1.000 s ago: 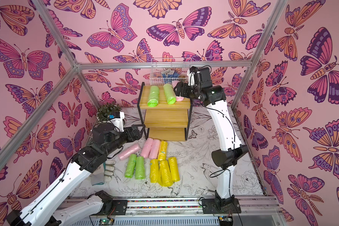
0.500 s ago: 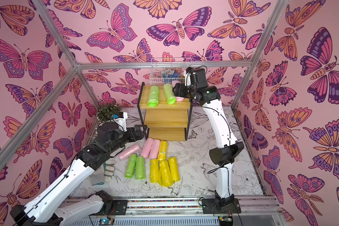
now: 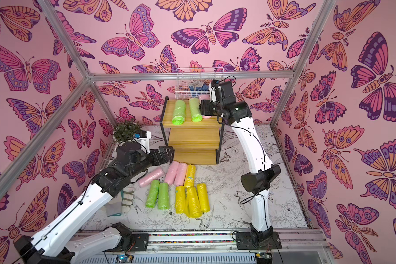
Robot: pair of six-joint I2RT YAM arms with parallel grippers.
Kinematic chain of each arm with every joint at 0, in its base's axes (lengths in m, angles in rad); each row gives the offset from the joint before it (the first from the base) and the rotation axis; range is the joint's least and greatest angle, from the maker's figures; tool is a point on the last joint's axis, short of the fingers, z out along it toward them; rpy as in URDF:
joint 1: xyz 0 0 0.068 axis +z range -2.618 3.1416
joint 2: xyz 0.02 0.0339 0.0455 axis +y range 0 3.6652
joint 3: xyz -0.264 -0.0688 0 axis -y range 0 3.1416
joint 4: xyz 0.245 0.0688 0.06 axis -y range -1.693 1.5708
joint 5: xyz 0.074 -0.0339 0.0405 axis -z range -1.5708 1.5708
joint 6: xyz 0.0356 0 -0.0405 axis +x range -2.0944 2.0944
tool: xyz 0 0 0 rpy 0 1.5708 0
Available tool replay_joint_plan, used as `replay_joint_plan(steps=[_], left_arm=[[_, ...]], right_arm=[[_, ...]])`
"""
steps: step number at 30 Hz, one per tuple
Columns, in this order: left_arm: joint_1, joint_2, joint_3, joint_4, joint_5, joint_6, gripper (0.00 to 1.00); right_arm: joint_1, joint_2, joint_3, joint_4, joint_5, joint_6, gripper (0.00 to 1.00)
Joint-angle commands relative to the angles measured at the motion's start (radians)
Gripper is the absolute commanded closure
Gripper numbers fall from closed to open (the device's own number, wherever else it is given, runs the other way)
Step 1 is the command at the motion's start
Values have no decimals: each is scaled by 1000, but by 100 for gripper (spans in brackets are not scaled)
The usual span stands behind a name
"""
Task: Sort the rolls of trash bags by color and place them on the shelf
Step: Pick up the roll of trash bags from the shelf.
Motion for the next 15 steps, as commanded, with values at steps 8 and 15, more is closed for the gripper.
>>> replay_joint_plan(steps=[8, 15], left_arm=[[-3, -11, -17, 21, -2, 14, 2], [-3, -29, -26, 21, 0, 10, 2]], right_arm=[[22, 1, -24, -122, 33, 4, 74], [21, -97, -43, -64, 26, 41, 91]])
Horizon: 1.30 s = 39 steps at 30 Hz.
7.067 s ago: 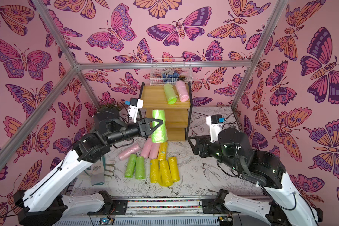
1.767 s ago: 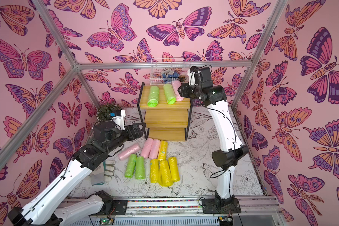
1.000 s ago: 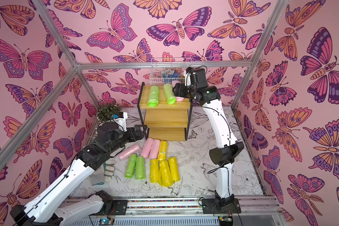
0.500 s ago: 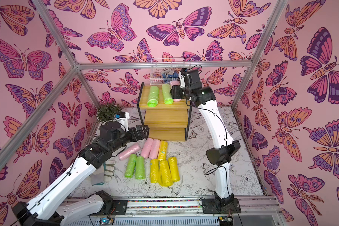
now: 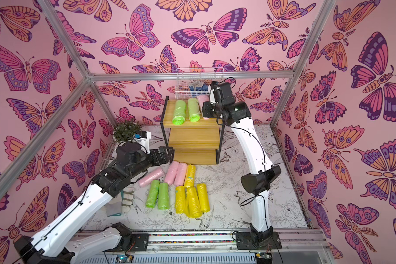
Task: Sort the rolls of trash bags by color and place them on the shelf
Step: Pick up the roll of trash bags from the shelf, then place the roll of trash bags on the shelf.
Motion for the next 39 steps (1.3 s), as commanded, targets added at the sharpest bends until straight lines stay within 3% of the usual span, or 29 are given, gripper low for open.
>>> replay_joint_plan(steps=[1, 6, 13, 18, 26, 30, 34, 39], left_arm=[[-3, -28, -23, 21, 0, 7, 2], [-3, -58, -39, 21, 0, 2, 3], [-3, -109, -73, 7, 0, -20, 3], [-5, -152, -107, -3, 16, -51, 4], [-6, -225, -135, -67, 27, -69, 5], [-7, -261, -152, -90, 27, -82, 5], [-8, -302, -160, -123, 20, -88, 5], [-8, -346, -158, -169, 0, -85, 5]], right_arm=[[10, -83, -28, -34, 2, 29, 92], [10, -228, -142, 32, 12, 49, 100], [10, -479, -397, 91, 2, 97, 100], [43, -757, -799, 230, -19, 200, 100], [248, -1044, -1339, 427, 106, 364, 100], [305, -1076, -1529, 618, 96, 484, 100], [312, -994, -1669, 993, -19, 623, 100], [319, -818, -1638, 1217, -49, 685, 100]])
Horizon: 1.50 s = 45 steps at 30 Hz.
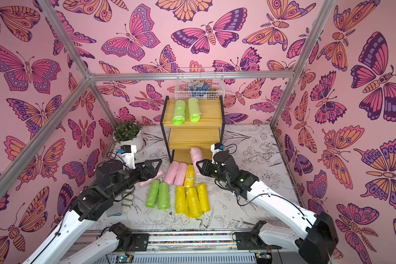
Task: Sort the rolls of trash bags by color and place them on the shelf
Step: Place the roll of trash bags on the shelf.
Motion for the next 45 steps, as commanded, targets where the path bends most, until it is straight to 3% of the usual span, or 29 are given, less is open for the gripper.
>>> replay_joint_plan(steps=[1, 5, 19, 29, 45], left_arm=[[-7, -34, -12, -51, -11, -1, 5], [-5, -56, -3, -87, -28, 11, 4], [-5, -101, 24, -160, -49, 71, 2], [-5, -107, 25, -177, -75, 112, 1], [-5, -79, 14, -175, -49, 133, 0]], right_arm=[[11, 72, 43, 340, -31, 98, 100], [11, 170, 29, 548, 0, 164, 100], [-21, 528, 229, 815, 49, 230, 100], [-41, 635, 339, 781, 64, 218, 100], [-48, 726, 405, 692, 73, 136, 86]])
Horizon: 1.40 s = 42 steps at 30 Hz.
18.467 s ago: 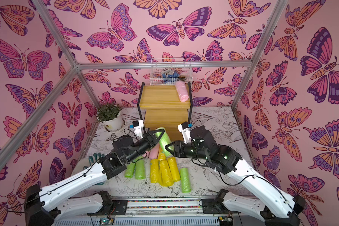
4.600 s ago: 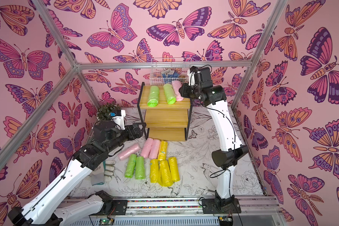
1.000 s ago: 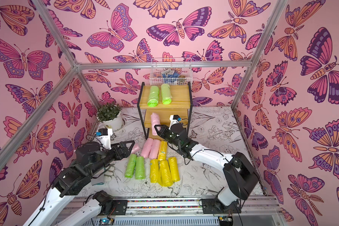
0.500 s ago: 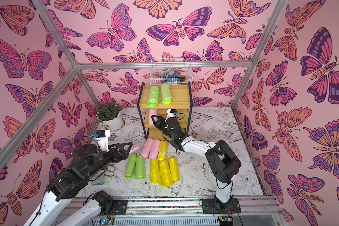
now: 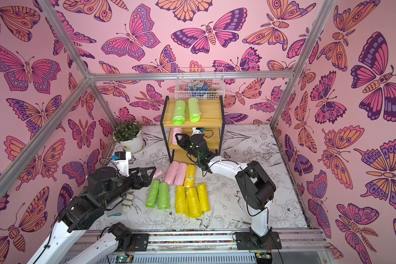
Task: Sort the rolls of trash bags by color and place them on the shelf
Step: Place the roll of trash bags on the shelf, then pick up the roll of trash bags from the center of the board.
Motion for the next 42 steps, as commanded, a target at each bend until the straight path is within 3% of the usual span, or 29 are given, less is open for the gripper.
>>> replay_joint_plan(steps=[1, 4, 6, 8, 12, 19, 28, 32, 42], left_arm=[[-5, 4, 5, -14, 8, 17, 1], [-5, 8, 4, -13, 10, 15, 0], [-5, 8, 2, -13, 10, 14, 0], [-5, 8, 2, -14, 7, 16, 0], [-5, 8, -3, -15, 7, 16, 0], [-5, 1, -19, -14, 6, 7, 0], [-5, 1, -44, -13, 24, -20, 1], [-7, 10, -65, -12, 30, -32, 2], [-19, 91, -98, -4, 61, -80, 4]], right_arm=[[-6, 25, 37, 22, 14, -48, 85], [-6, 26, 57, -26, 18, -79, 75], [-6, 18, 60, -46, 27, -93, 58], [-6, 5, 52, -49, 34, -108, 48], [-5, -32, 41, -84, 45, -142, 38], [-4, -130, 0, -156, 58, -187, 35], [37, -355, -169, -273, 134, -241, 36], [91, -488, -233, -442, 171, -283, 35], [160, -697, -323, -1045, 92, -287, 28]])
